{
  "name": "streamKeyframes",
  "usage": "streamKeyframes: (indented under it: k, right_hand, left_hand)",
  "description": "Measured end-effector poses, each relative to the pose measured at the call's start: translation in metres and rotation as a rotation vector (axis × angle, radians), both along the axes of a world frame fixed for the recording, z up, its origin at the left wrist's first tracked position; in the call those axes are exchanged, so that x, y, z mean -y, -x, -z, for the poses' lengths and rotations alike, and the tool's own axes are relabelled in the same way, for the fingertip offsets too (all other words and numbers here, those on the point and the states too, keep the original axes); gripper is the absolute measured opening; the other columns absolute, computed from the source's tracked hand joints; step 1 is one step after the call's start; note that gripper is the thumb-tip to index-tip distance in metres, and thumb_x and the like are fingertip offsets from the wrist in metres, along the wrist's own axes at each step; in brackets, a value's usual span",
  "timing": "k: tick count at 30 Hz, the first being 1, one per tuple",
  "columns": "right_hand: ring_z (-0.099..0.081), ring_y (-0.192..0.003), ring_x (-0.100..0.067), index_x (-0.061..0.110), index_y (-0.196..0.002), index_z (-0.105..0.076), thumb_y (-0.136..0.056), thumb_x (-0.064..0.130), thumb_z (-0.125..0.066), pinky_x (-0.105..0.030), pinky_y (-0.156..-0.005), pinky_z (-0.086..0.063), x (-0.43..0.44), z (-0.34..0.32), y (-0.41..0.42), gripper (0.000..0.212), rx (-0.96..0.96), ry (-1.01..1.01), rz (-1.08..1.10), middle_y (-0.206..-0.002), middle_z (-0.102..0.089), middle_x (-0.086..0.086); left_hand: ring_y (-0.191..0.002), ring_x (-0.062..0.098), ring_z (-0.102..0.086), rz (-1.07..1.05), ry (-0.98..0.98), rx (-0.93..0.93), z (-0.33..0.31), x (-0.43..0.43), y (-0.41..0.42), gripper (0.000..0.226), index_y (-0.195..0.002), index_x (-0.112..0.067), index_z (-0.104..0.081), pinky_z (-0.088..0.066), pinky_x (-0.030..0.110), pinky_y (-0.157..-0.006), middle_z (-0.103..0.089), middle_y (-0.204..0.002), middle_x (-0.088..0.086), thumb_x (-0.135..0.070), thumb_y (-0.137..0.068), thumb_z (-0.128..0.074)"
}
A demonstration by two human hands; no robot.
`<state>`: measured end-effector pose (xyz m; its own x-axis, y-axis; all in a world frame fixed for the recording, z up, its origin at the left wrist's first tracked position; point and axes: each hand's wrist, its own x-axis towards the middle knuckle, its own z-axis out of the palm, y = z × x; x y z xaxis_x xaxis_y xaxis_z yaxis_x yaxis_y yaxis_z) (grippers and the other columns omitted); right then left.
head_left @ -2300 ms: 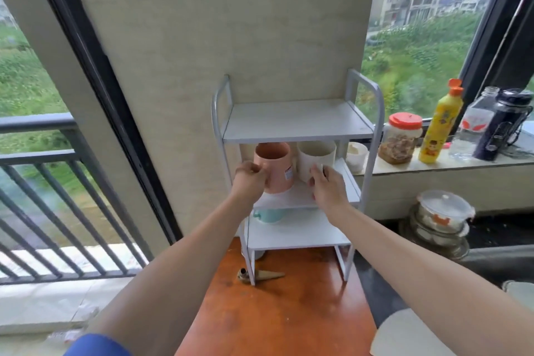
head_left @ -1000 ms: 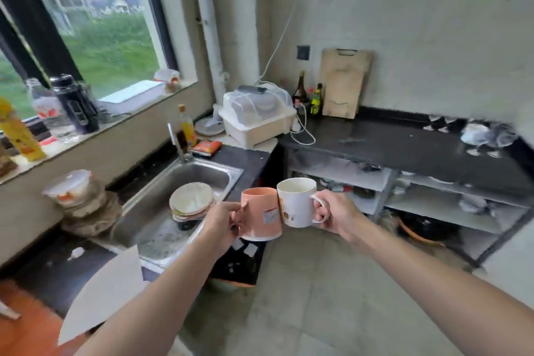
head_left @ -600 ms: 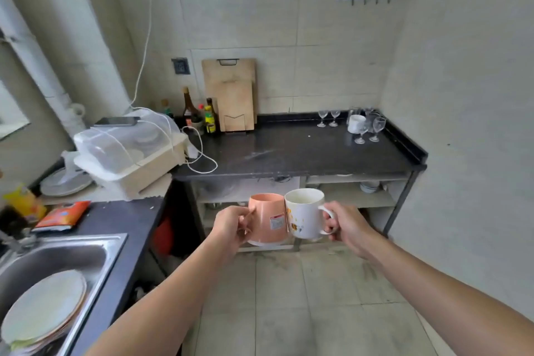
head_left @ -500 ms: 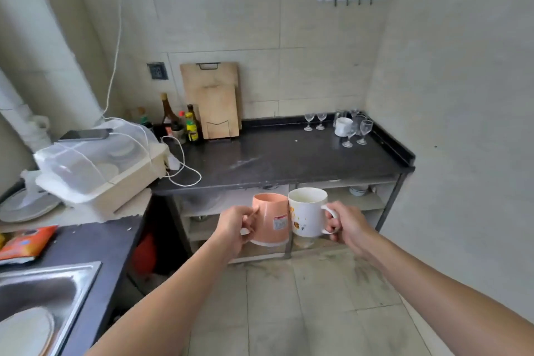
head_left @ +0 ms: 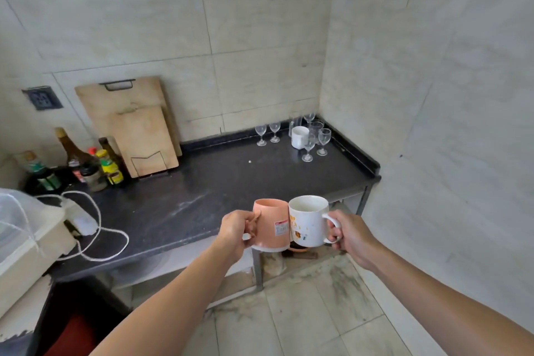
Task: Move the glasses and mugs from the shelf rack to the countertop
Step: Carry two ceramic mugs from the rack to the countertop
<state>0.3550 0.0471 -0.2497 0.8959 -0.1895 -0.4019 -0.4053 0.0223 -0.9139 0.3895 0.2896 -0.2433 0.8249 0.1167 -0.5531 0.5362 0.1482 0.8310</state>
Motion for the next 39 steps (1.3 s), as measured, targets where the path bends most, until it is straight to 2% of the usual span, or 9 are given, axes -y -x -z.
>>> streamKeyframes:
  k: [4, 8, 14, 19, 22, 25, 30, 34, 39]
  right_hand:
    - [-0.041, -0.048, -0.017, 0.015, -0.063, -0.049, -0.081, 0.025, -0.056, -0.03, -0.051, -0.03, 0.034, 0.014, -0.072, 0.022, -0.015, 0.014, -0.026, -0.049, -0.033, -0.001]
    - [-0.043, -0.047, -0.018, 0.014, -0.058, -0.048, -0.078, 0.026, -0.056, -0.028, -0.051, -0.03, 0.058, 0.019, -0.142, 0.025, -0.052, 0.091, -0.1, -0.047, -0.037, 0.0]
    - [-0.047, -0.053, -0.018, 0.009, -0.065, -0.054, -0.081, 0.026, -0.053, -0.028, -0.049, -0.033, 0.069, 0.027, -0.234, 0.024, -0.092, 0.152, -0.193, -0.049, -0.045, -0.002]
    - [-0.051, -0.058, -0.017, 0.008, -0.073, -0.06, -0.089, 0.027, -0.052, -0.028, -0.051, -0.041, 0.056, 0.052, -0.316, 0.027, -0.155, 0.17, -0.231, -0.052, -0.051, -0.002]
    - [-0.049, -0.055, -0.015, 0.009, -0.073, -0.059, -0.088, 0.026, -0.052, -0.027, -0.049, -0.039, 0.045, 0.069, -0.369, 0.024, -0.151, 0.145, -0.227, -0.051, -0.05, 0.0]
    - [-0.053, -0.055, -0.013, 0.009, -0.075, -0.06, -0.088, 0.023, -0.05, -0.026, -0.049, -0.042, 0.031, 0.088, -0.425, 0.022, -0.173, 0.138, -0.209, -0.053, -0.054, 0.0]
    - [-0.073, -0.078, -0.018, 0.011, -0.075, -0.062, -0.092, 0.022, -0.047, -0.027, -0.057, -0.051, 0.005, 0.122, -0.512, 0.025, -0.245, 0.155, -0.166, -0.071, -0.067, -0.003]
    - [-0.072, -0.088, -0.019, 0.012, -0.068, -0.061, -0.095, 0.023, -0.044, -0.029, -0.06, -0.052, -0.009, 0.144, -0.563, 0.034, -0.256, 0.176, -0.142, -0.083, -0.069, -0.008]
    - [-0.068, -0.089, -0.021, 0.01, -0.067, -0.062, -0.094, 0.02, -0.046, -0.03, -0.064, -0.053, -0.017, 0.164, -0.595, 0.033, -0.258, 0.182, -0.149, -0.079, -0.071, -0.006]
  left_hand:
    - [-0.058, 0.019, -0.043, -0.02, -0.031, -0.014, 0.013, 0.036, -0.073, 0.032, -0.053, -0.013, -0.045, -0.046, 0.032, -0.065, -0.045, -0.048, 0.004, -0.006, -0.083, -0.053]
    - [-0.071, 0.023, -0.053, -0.088, -0.086, -0.024, 0.014, 0.063, -0.138, 0.035, -0.051, -0.013, -0.04, -0.049, 0.033, -0.064, -0.05, -0.059, 0.009, -0.004, -0.083, -0.051]
    - [-0.082, 0.026, -0.06, -0.174, -0.148, -0.042, 0.027, 0.069, -0.212, 0.027, -0.06, -0.01, -0.047, -0.052, 0.033, -0.06, -0.06, -0.075, 0.012, -0.005, -0.086, -0.052]
    - [-0.073, 0.022, -0.056, -0.212, -0.115, -0.09, 0.047, 0.061, -0.279, 0.027, -0.057, -0.011, -0.047, -0.049, 0.033, -0.059, -0.048, -0.052, 0.005, -0.003, -0.082, -0.05]
    - [-0.068, 0.021, -0.054, -0.204, -0.095, -0.113, 0.064, 0.052, -0.329, 0.027, -0.056, -0.01, -0.046, -0.048, 0.033, -0.059, -0.045, -0.045, 0.001, -0.002, -0.081, -0.049]
    - [-0.069, 0.022, -0.053, -0.208, -0.098, -0.134, 0.087, 0.043, -0.384, 0.018, -0.068, -0.008, -0.055, -0.047, 0.033, -0.061, -0.049, -0.055, 0.005, -0.007, -0.085, -0.051]
    - [-0.07, 0.023, -0.056, -0.242, -0.069, -0.177, 0.126, 0.036, -0.468, 0.02, -0.069, -0.009, -0.054, -0.047, 0.032, -0.06, -0.052, -0.065, 0.008, -0.008, -0.088, -0.051]
    - [-0.068, 0.023, -0.058, -0.258, -0.048, -0.205, 0.149, 0.035, -0.517, 0.02, -0.068, -0.01, -0.055, -0.048, 0.033, -0.06, -0.053, -0.063, 0.008, -0.006, -0.086, -0.048]
    - [-0.059, 0.02, -0.049, -0.255, -0.053, -0.226, 0.167, 0.029, -0.553, 0.026, -0.059, -0.01, -0.048, -0.046, 0.032, -0.06, -0.047, -0.052, 0.005, -0.006, -0.085, -0.049]
